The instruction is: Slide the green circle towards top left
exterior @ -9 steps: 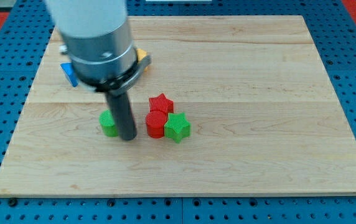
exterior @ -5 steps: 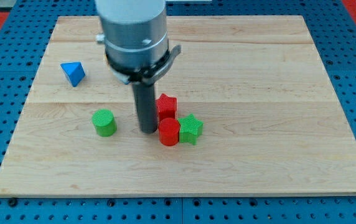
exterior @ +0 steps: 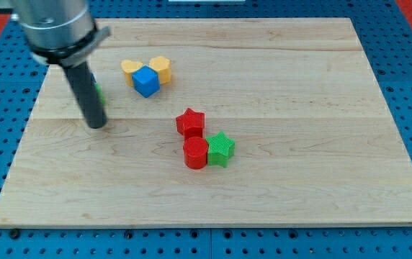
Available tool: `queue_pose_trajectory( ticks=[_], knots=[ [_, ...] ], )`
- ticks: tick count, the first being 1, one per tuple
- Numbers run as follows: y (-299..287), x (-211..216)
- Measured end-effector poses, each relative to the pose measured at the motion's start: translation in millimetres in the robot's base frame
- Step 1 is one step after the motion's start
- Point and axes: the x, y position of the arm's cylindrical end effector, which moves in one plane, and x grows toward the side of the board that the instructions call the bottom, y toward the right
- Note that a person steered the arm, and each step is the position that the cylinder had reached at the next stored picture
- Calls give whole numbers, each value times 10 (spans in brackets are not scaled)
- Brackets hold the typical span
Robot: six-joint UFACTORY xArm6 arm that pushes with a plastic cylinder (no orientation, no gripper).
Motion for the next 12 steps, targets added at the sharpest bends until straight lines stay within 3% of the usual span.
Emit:
queue_pose_trajectory(
  ticks=[1,2,4,6,7,10,12],
  knots=[
    [-361,-313],
    [109,-462],
    [590,-199],
    [141,-914],
    [212,-943],
    [310,-1691],
    [908,-1727]
  ],
)
